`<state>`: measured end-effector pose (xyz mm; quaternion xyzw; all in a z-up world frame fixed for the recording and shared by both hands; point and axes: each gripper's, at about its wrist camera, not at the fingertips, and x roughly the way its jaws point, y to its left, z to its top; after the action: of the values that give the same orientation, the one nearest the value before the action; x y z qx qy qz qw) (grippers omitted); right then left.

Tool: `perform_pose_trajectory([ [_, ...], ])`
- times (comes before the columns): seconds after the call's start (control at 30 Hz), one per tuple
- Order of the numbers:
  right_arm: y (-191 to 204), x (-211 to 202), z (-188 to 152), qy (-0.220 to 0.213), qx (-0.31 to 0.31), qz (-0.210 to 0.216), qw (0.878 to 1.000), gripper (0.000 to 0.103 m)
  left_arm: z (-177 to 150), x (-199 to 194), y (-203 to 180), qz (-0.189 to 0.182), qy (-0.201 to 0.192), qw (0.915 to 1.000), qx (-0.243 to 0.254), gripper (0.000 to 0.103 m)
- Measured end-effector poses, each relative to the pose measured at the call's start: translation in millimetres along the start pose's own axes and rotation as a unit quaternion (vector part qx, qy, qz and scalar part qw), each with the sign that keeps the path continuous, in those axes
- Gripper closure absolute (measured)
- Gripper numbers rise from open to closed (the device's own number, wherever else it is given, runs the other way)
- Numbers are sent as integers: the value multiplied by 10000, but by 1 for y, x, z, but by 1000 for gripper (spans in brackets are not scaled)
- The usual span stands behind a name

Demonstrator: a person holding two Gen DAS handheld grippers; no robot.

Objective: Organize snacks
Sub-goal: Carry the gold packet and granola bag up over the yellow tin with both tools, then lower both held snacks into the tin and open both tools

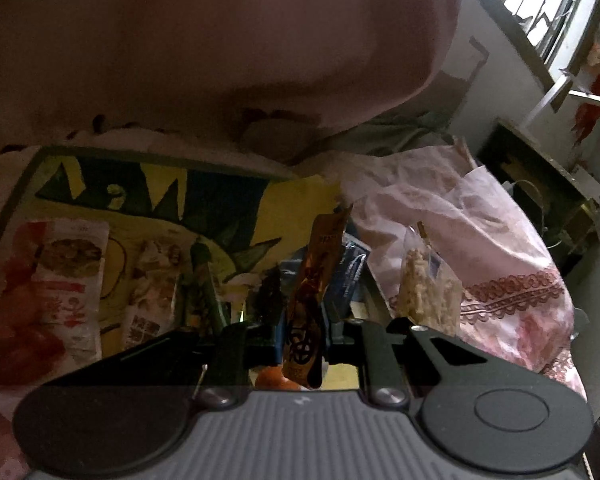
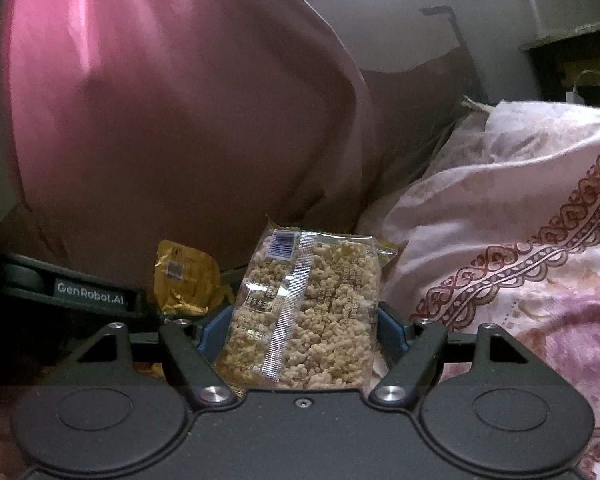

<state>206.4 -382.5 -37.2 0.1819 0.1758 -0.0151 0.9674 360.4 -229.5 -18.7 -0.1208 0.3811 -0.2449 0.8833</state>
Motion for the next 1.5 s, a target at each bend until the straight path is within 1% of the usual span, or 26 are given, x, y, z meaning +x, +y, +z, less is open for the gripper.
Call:
perform_pose_trajectory([
  [0.17,-1,15,-8,119,-73,-18,9999,26,1,16,3,34,48,10000,-21,84],
  [0.53,3,34,-15,222,-211,-47,9995,26,6,22,5,116,108,9999,-22,84],
  [0.83,5,39,-16,304,-267,-153,9991,26,8,27,1,178,138,9997,43,84],
  [0.87,4,39,-16,315,-246,-159,9991,28,9,28,1,187,142,9997,44,84],
  [0.9,3,39,-16,308,-237,-162,9991,33,9,28,0,191,144,9997,43,84],
  [0.97,1,39,-16,319,-198,-161,9992,34,9,29,0,194,147,9997,47,84],
  [1.23,-1,39,-17,377,-173,-180,9990,34,11,32,-3,255,186,9994,120,84],
  [1.37,-1,40,-17,401,-160,-205,9989,34,13,30,-4,415,128,9989,196,83],
  [1.4,-1,41,-17,402,-160,-213,9988,34,13,29,-5,468,96,9986,233,81],
  [1.47,-1,41,-18,404,-171,-231,9988,33,14,28,-6,621,40,9974,356,73],
  [1.5,-1,41,-18,407,-177,-246,9987,32,14,27,-6,700,21,9966,425,66],
])
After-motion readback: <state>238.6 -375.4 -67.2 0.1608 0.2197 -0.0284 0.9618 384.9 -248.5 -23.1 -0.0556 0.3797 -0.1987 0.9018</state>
